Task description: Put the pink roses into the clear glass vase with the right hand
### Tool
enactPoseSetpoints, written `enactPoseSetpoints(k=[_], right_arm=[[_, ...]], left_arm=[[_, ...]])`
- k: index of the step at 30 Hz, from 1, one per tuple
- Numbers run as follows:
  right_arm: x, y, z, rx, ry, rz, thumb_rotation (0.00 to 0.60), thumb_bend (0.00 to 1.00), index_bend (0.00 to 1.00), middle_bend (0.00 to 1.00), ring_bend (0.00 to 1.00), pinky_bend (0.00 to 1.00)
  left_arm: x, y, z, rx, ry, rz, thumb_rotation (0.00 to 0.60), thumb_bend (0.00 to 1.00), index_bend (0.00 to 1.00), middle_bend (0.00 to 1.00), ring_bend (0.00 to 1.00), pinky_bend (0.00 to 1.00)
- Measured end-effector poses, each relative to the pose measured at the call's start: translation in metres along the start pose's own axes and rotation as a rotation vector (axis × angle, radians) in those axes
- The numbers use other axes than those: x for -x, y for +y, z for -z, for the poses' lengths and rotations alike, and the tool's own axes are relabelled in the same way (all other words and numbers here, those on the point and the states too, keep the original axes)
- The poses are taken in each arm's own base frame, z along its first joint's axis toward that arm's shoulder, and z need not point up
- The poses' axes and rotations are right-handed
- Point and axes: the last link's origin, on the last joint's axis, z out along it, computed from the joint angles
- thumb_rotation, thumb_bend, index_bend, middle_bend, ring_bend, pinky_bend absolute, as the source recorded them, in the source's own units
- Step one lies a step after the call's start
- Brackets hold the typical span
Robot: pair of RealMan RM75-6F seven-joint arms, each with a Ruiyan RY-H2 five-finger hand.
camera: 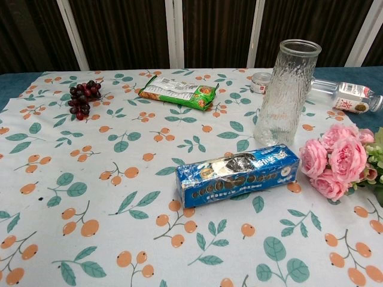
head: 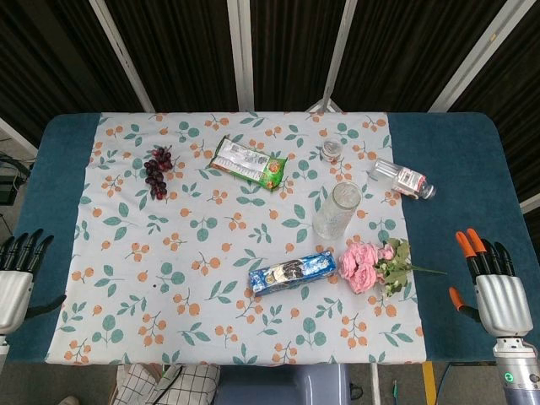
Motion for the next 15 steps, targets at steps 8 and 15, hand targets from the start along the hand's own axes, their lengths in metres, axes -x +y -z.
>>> enactPoseSetpoints(k=[8,15], right_arm=[[-0.0025,0.0013,0.0014,0.0,0.009,-0.014,0.6,0.34,0.0,0.0,0.0,0.0],[-0.0046,0.003,0.0027,0.001,0.009,-0.022,0.6,0.32,0.0,0.0,0.0,0.0]], left_arm=[[0.002,0.0008,-0.0043,0.004,-0.013,0.005,0.6,0.0,0.0,0.0,0.0,0.0],[0.0027,0.0028,-0.008,0.006,-0.028,0.016,0.6,0.0,0.0,0.0,0.0,0.0]])
